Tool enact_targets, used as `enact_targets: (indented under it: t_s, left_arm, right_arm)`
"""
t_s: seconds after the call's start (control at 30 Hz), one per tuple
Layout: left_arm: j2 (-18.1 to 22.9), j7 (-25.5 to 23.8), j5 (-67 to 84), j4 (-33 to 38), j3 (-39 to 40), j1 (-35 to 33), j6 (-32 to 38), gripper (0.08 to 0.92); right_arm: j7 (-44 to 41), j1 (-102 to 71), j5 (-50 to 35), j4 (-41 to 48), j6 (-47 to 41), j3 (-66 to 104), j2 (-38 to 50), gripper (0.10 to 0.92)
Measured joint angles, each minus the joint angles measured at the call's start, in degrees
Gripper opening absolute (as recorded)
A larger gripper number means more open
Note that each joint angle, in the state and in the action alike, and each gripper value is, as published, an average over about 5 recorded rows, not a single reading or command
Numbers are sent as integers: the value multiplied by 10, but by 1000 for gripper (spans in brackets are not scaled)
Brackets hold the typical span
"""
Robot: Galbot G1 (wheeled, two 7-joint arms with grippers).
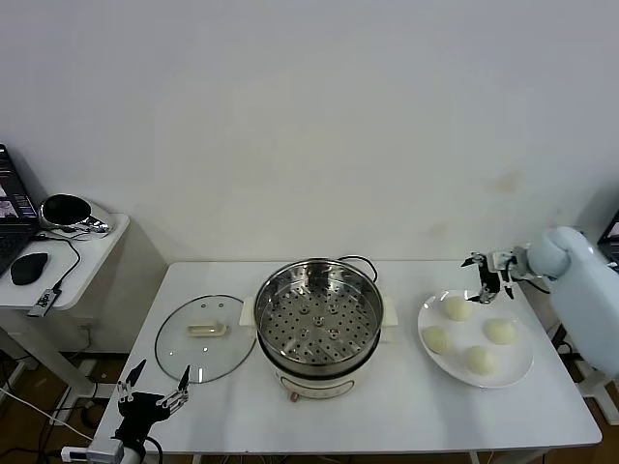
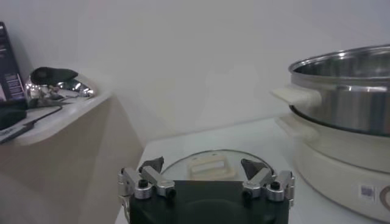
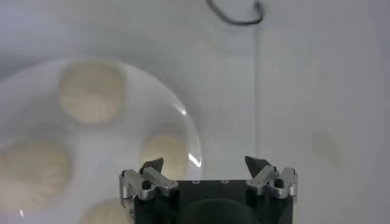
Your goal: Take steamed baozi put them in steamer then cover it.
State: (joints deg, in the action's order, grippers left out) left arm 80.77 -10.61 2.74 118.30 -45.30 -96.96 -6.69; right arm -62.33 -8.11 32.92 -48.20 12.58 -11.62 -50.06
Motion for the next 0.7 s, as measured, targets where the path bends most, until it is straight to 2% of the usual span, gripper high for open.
enact_targets:
  t_s: [0.3,0.7]
  left_arm:
    - [4,0,-5,-3,5,-1,0,823]
    - [-1,0,-8,-12,6,0,1,823]
  right_arm:
    - [-12,24,50,68,30,-21,-36,823]
    - [-13,33,75,121,34,-24,-69,823]
